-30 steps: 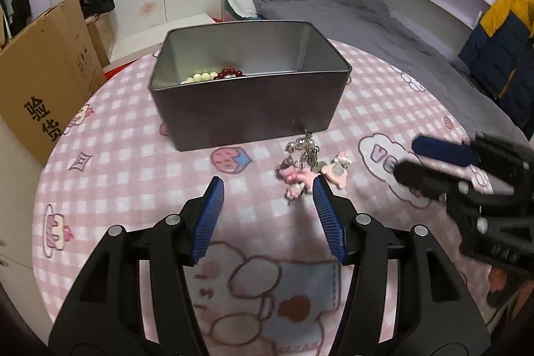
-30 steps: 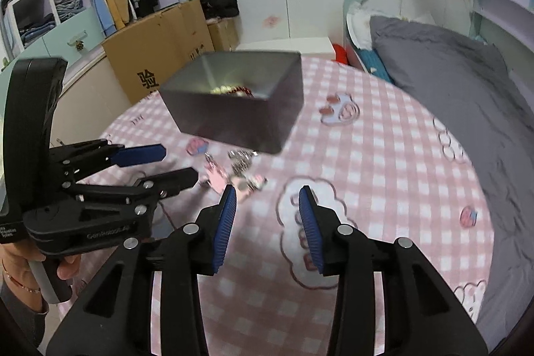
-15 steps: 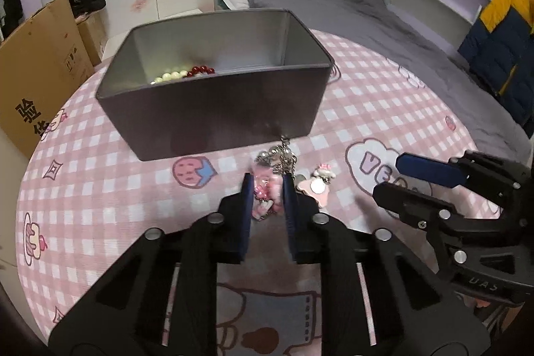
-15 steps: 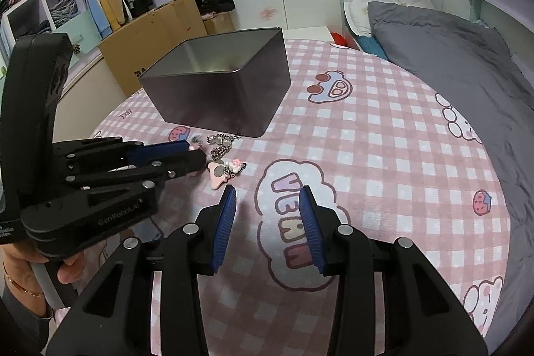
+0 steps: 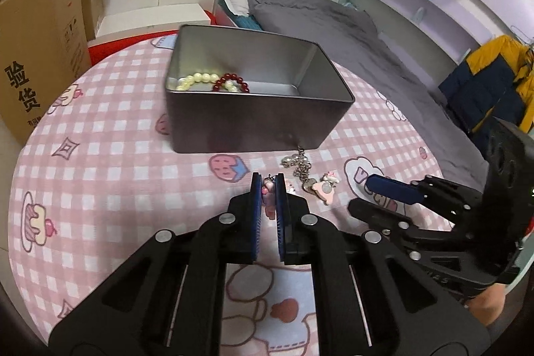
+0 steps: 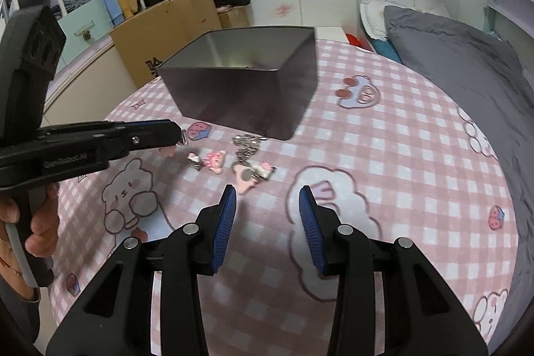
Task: Organize jewelry
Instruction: 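Grasp a silver charm chain with the left tool while the right tool pinches a pink charm, then carry both charms over the tin box and open both tools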
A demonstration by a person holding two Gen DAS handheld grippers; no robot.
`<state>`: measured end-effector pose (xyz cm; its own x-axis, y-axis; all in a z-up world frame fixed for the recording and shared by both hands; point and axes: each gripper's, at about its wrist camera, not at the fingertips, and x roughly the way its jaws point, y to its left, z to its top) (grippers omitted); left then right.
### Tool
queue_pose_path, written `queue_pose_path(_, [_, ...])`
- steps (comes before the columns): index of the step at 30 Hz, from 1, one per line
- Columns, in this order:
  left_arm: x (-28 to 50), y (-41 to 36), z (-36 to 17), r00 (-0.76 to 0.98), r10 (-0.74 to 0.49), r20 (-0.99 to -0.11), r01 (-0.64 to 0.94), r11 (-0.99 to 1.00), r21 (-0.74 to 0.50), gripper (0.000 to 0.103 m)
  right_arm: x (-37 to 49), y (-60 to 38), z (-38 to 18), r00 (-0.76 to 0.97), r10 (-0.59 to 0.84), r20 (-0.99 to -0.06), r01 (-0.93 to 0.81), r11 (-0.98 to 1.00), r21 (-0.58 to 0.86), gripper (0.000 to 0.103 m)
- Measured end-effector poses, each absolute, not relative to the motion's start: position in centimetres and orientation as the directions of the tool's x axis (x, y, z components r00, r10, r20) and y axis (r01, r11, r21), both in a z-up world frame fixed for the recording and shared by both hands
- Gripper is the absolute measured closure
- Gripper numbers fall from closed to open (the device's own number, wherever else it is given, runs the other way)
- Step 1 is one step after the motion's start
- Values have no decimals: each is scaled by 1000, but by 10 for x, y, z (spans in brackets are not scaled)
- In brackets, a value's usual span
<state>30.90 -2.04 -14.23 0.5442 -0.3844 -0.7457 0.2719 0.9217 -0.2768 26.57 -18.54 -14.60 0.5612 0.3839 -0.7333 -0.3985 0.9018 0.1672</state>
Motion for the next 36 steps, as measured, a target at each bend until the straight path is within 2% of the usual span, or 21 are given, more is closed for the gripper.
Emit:
queue_pose_path(7, [304, -11, -133, 548, -410, -729, 275, 912, -306, 95, 283, -162, -153, 546, 350, -761, -425, 899, 109, 66])
queue_pose_path(10, [304, -7, -130, 545, -429, -721, 282, 903, -324, 95, 285, -156, -155, 550, 313, -774, -431, 901, 58, 79])
queue_pose_path(15, [305, -1, -122, 533, -474, -701, 297, 881, -369, 95, 280, -155, -153, 560, 288, -777, -437, 899, 18, 79])
queue_pose_path(23, [312, -1, -99, 530, -521, -669, 329, 853, -404, 95, 270, -172, -106, 595, 385, -705, -438, 892, 117, 79])
queue_pose_path(29, [335, -5, -83, 538, -508, -673, 328, 861, -388, 95, 289, -172, -66, 614, 466, -637, -444, 871, 209, 79])
queue_pose_path(36, [372, -10, -80, 518, -486, -703, 315, 873, -371, 95, 328, -156, -58, 594, 482, -644, -442, 864, 239, 79])
